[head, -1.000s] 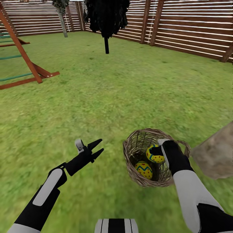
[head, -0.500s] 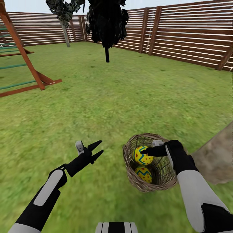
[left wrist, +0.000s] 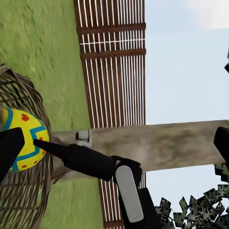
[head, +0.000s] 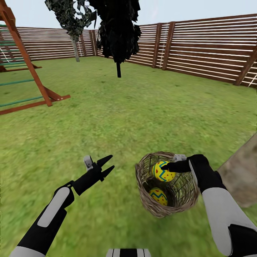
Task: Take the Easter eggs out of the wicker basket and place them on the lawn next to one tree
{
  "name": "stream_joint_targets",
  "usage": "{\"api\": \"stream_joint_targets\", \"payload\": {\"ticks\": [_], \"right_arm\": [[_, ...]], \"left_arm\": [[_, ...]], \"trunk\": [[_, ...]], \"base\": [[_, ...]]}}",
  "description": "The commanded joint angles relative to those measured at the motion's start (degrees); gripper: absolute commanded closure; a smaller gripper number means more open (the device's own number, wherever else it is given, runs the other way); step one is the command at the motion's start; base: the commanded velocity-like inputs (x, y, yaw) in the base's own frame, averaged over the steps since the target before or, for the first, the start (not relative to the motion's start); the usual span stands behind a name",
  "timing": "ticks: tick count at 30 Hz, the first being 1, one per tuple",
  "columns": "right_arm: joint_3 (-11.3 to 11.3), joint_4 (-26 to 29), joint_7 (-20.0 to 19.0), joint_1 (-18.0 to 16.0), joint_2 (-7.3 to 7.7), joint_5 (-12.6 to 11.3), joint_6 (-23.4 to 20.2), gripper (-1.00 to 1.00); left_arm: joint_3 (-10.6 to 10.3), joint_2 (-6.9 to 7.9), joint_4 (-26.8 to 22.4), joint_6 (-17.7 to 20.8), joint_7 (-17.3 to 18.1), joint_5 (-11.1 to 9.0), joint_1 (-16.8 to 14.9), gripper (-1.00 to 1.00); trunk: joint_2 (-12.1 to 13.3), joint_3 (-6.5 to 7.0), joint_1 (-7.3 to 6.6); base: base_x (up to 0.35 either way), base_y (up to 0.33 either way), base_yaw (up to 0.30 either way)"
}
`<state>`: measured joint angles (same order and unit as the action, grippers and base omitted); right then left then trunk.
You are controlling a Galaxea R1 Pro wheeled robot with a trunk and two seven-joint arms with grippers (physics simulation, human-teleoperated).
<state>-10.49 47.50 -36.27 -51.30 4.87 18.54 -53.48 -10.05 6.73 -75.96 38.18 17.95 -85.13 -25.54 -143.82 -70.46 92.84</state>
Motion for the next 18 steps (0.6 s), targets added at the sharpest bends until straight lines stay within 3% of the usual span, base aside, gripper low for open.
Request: {"api": "stream_joint_targets", "payload": {"ticks": [1,6,7,9,11,15,18], "right_arm": [[-0.14,0.05,-0.55,-0.03,0.00,0.62,-0.13,1.00],[-0.14,0.05,-0.65,-0.03,0.04,0.59,-0.06,1.00],[-0.66,0.21,-2.57,-0.03,0.09,0.57,-0.05,1.00],[-7.94,2.22,-7.74,-0.03,0.29,0.64,-0.05,1.00],[-10.97,3.02,-10.91,-0.03,0.46,0.70,-0.05,1.00],[-11.96,5.16,-17.86,-0.03,1.41,0.62,-0.05,1.00],[-13.55,5.31,-20.90,-0.01,1.71,0.54,-0.05,1.00]], "left_arm": [[-0.06,0.04,-0.02,0.14,0.06,-0.16,-0.03,-1.00],[-0.06,0.04,-0.03,0.14,0.06,-0.16,-0.03,-1.00],[-0.04,0.04,0.01,0.14,0.06,-0.21,-0.03,-1.00],[0.02,0.04,0.01,0.14,0.06,-0.21,-0.03,-1.00],[0.02,0.04,-0.03,0.14,0.06,-0.21,-0.03,-1.00],[0.03,0.04,-0.06,0.14,0.06,-0.21,-0.03,-1.00],[0.03,0.04,-0.07,0.14,0.06,-0.21,-0.03,-1.00]], "trunk": [[0.00,0.18,-0.05],[0.07,1.29,-0.18],[0.08,1.51,-0.20],[0.11,1.96,-0.25],[0.13,2.40,-0.31],[0.19,3.29,-0.41],[0.23,3.95,-0.49]], "base": [[-0.261,0.000,0.000],[-0.316,0.000,0.000],[-0.049,0.000,0.000],[-0.009,0.000,0.000],[-0.002,0.000,0.000],[-0.021,0.000,0.000],[-0.292,0.000,0.000]]}}
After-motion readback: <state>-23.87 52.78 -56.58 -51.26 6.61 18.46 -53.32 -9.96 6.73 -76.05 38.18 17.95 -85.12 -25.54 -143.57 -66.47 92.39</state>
